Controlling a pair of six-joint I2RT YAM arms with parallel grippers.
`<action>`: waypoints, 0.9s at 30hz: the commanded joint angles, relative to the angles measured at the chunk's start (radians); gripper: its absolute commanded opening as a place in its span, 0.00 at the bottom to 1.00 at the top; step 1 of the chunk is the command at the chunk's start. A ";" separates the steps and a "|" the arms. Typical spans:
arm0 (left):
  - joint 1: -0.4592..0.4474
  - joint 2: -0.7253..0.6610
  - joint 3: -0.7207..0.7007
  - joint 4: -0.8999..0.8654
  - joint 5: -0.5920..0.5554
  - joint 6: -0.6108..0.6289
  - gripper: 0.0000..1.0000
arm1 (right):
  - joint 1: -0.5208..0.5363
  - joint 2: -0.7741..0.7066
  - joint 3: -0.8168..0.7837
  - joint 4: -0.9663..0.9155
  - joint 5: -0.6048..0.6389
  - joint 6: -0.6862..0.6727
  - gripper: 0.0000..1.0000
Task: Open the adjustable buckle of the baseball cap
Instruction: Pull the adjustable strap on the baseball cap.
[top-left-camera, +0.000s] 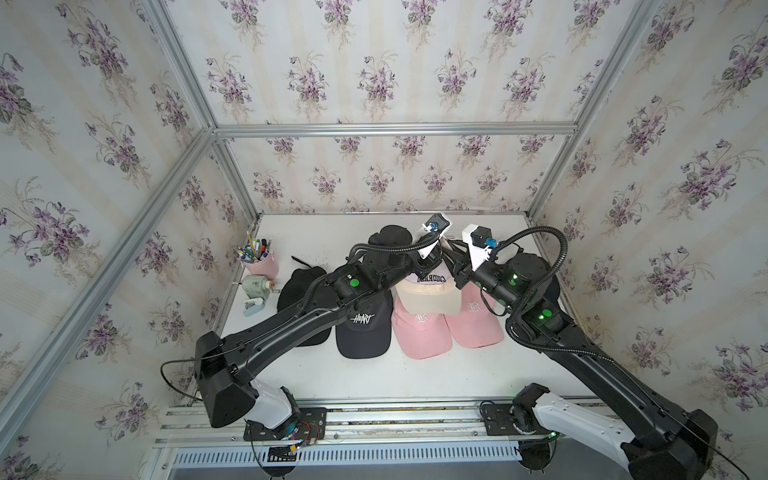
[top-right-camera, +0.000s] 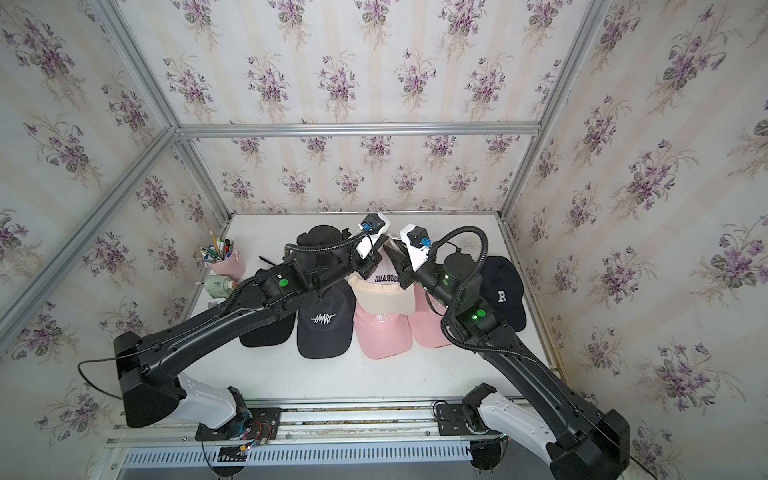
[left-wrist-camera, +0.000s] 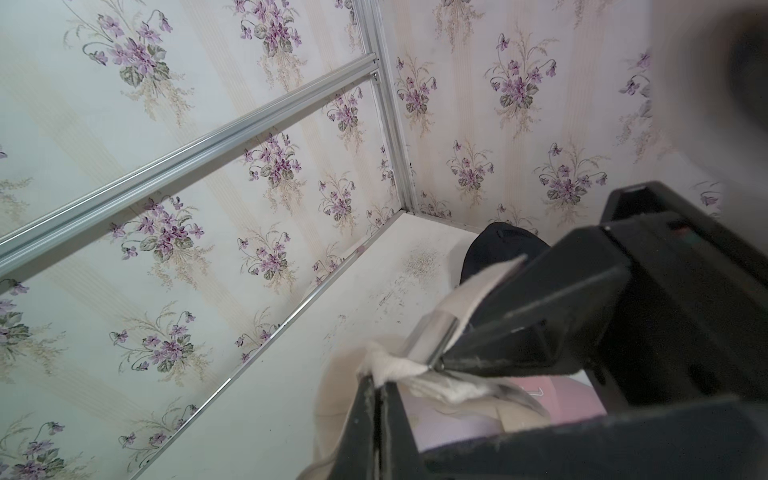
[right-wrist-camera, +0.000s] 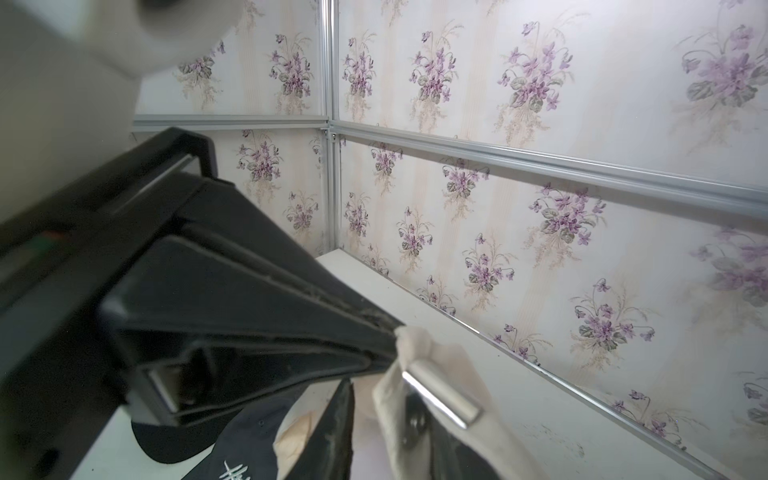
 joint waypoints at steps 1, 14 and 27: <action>0.001 0.005 0.017 -0.011 0.020 0.010 0.00 | 0.013 0.007 0.016 -0.003 0.024 -0.059 0.23; 0.002 -0.002 0.020 -0.095 0.055 0.036 0.00 | 0.030 -0.003 0.000 -0.008 0.259 -0.107 0.02; 0.002 -0.063 -0.074 -0.109 0.086 0.006 0.00 | 0.031 -0.002 -0.013 0.016 0.445 -0.088 0.00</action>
